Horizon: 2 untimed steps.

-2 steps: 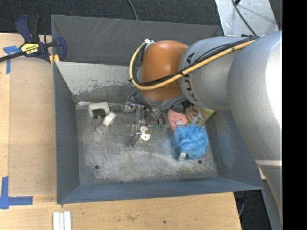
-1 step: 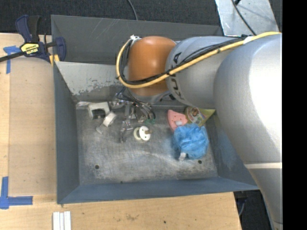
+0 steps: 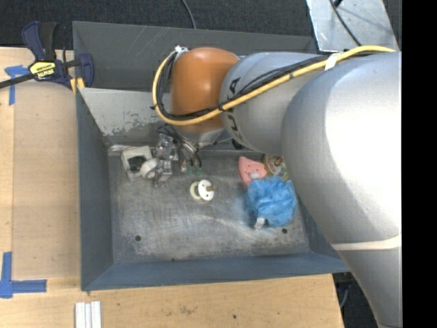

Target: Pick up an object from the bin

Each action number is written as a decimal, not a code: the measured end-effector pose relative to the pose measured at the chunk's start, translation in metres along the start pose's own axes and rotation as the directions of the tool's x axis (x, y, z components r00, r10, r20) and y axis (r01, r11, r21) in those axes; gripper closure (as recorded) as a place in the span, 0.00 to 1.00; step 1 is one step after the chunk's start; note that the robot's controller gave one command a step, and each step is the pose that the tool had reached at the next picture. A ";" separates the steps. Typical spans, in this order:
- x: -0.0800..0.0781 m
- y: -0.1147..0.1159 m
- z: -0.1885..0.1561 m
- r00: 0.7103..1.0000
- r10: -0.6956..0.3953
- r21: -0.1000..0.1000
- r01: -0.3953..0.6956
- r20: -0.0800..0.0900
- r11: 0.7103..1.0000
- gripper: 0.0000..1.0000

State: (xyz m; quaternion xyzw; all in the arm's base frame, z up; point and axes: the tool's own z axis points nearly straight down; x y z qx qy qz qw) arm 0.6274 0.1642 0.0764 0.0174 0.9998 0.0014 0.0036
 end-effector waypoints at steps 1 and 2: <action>0.000 0.000 0.000 1.000 0.001 0.000 -0.001 0.000 1.000 1.00; 0.006 -0.010 -0.207 1.000 0.021 0.002 -0.021 -0.003 1.000 1.00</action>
Offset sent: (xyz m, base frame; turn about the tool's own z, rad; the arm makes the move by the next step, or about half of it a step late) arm -0.0085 -0.0107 0.2056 0.0255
